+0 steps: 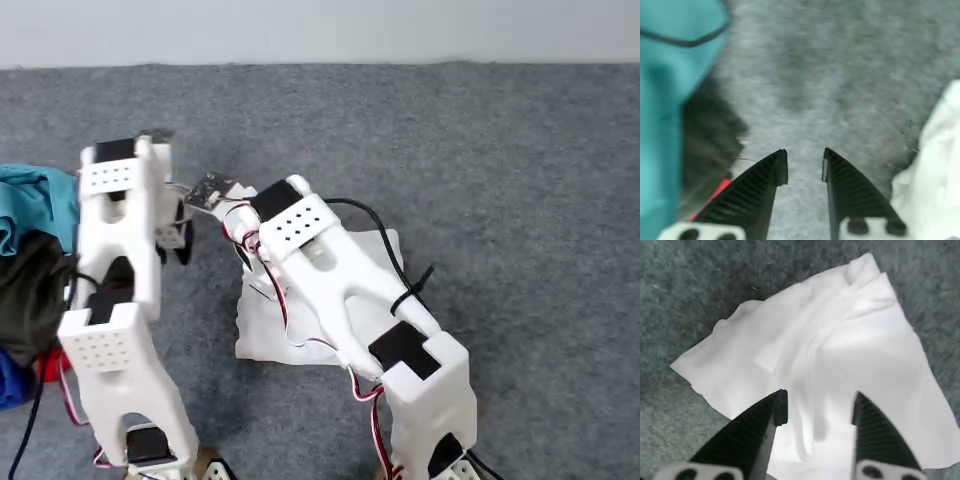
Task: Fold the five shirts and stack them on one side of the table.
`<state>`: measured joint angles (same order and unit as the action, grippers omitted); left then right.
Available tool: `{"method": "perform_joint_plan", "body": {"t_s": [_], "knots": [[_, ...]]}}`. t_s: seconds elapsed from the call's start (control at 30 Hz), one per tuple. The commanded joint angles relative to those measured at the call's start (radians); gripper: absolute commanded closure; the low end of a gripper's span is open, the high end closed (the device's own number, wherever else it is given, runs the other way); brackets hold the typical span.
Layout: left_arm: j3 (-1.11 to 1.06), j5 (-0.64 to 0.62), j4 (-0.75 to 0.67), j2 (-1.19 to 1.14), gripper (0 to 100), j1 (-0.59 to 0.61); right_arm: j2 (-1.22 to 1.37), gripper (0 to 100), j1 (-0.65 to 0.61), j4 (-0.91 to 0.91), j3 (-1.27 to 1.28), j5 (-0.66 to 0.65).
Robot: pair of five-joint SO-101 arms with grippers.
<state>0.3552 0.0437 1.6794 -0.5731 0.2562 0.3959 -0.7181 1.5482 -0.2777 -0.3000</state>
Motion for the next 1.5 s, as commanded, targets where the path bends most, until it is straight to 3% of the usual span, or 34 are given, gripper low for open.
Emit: {"method": "perform_joint_plan", "body": {"t_s": [0.0, 0.2, 0.37, 0.93, 1.07, 1.3, 1.47], "knots": [[0.068, 0.003, 0.011, 0.054, 87, 0.095, -0.018, 75.1, -0.008, 0.065, -0.101, 0.006], [0.104, 0.008, 0.031, 0.054, 87, 0.235, 0.012, 75.3, 0.076, 0.194, -0.175, -0.061], [0.099, 0.035, 0.031, 0.048, 87, 0.247, 0.042, 75.3, 0.110, 0.240, -0.121, -0.075], [0.097, 0.041, 0.031, 0.044, 87, 0.249, 0.039, 75.3, -0.162, 0.148, -0.043, -0.069], [0.097, 0.041, 0.031, 0.044, 87, 0.250, 0.036, 75.3, -0.102, 0.196, -0.083, -0.074], [0.097, 0.041, 0.031, 0.044, 87, 0.250, 0.033, 75.3, 0.128, 0.222, -0.084, -0.075], [0.097, 0.041, 0.031, 0.044, 87, 0.250, 0.039, 75.4, 0.162, 0.231, -0.035, -0.075]]}}
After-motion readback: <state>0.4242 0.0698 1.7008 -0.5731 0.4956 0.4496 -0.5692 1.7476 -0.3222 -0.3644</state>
